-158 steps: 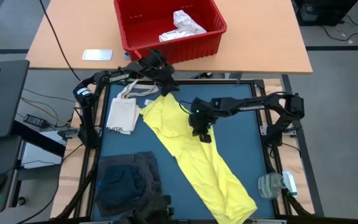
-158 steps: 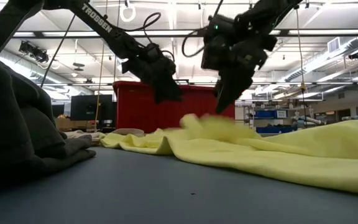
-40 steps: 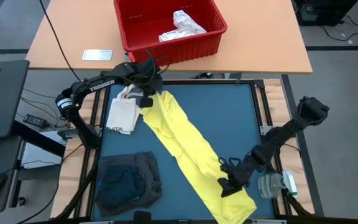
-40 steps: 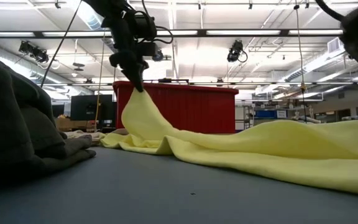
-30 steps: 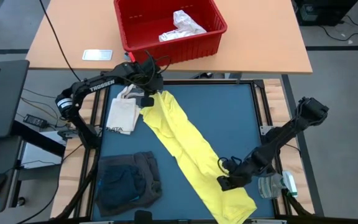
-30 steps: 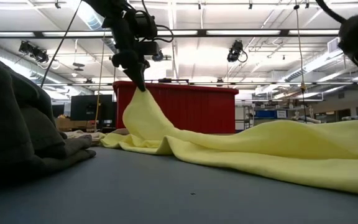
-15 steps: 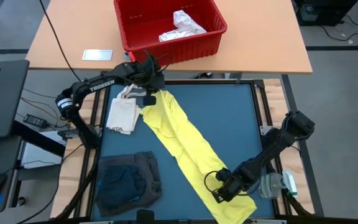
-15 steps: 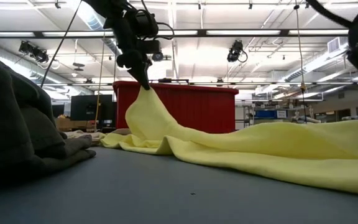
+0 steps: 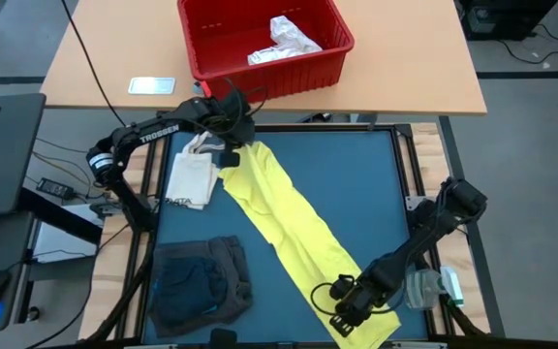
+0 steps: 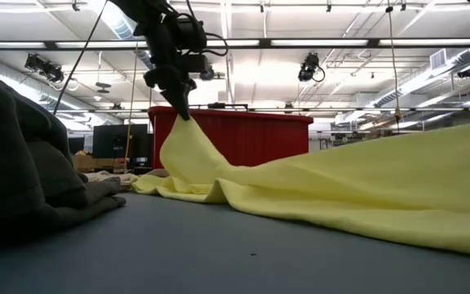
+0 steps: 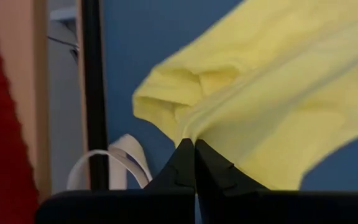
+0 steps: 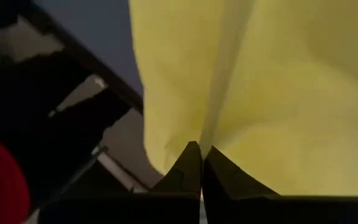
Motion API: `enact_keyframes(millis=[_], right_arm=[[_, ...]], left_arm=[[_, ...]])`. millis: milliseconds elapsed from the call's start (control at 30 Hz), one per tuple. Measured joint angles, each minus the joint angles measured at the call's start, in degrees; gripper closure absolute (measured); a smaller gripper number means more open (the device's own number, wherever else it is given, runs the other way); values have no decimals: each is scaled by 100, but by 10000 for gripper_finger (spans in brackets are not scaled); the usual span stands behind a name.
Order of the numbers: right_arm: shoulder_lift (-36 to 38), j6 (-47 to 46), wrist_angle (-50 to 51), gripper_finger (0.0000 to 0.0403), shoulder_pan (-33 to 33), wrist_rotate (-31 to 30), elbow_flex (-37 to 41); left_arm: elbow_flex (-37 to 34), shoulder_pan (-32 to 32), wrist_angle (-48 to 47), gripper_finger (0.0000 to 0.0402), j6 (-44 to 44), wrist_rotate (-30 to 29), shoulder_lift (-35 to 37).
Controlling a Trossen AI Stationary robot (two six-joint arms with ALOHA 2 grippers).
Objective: Fold laundry
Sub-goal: Fold the yellow shirt
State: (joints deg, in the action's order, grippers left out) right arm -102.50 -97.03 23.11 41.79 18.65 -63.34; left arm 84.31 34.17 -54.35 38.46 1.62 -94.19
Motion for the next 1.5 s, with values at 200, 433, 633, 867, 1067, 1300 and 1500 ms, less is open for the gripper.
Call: enact_keyframes(millis=[200,433,633,867,1067,1300,1500], right_arm=[[-375,14,-1043,376,-7,44,1],[-358,-117,-1599,290,56,174,-1],[-192,-617,-1143,241,126,824,-17],[-339,-1048,18,257,338,-168,-15],[-550,-897,80,276,819,-59,-73],[-143,-483,754,284,1069,-1819,-409],[346,1508,1282,285,466,-2782,-416]], left_arm=[[0,13,-203,401,21,-1,2],[0,-45,-203,401,22,2,2],[0,-39,-209,401,103,0,2],[0,-42,-204,401,12,7,2],[0,-42,115,401,-91,122,2],[0,-111,276,401,-172,264,-70],[2,-208,530,389,-727,356,-341]])
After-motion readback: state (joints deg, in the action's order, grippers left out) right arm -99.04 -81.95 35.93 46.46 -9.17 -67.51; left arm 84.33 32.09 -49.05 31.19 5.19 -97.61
